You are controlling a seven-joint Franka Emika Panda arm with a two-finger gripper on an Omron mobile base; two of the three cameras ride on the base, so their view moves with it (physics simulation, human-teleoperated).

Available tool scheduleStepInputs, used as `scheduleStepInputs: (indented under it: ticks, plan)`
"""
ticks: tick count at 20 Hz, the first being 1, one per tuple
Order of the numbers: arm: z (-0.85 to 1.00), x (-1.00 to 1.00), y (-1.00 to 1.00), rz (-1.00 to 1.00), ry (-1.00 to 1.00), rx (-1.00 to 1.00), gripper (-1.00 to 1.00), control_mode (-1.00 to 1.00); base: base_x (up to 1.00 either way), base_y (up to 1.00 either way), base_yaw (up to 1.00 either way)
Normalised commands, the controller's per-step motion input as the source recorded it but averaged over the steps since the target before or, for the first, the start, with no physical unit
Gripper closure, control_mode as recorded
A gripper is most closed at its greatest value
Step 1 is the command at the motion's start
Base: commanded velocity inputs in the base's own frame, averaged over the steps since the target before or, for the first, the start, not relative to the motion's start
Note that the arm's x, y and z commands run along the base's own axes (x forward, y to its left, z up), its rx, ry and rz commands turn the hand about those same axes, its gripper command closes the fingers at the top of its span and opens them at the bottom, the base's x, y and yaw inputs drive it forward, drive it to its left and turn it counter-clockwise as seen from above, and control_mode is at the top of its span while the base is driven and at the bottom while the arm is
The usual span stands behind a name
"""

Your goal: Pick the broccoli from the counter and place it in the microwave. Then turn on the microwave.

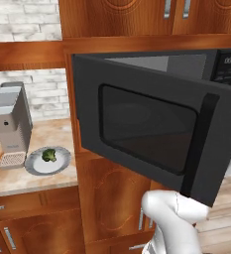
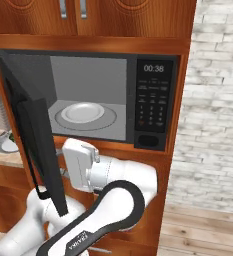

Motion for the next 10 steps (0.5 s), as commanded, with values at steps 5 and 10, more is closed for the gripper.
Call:
scheduleStepInputs:
  ticks: [5,10]
  plan:
    - [0.00,-0.06,0.37,0.16,0.00,0.07,-1.00,-1.00,0.00,0.00,0.00]
    - [0.00,-0.14,0.52,0.11,0.00,0.06,-1.00,-1.00,0.00,0.00,0.00]
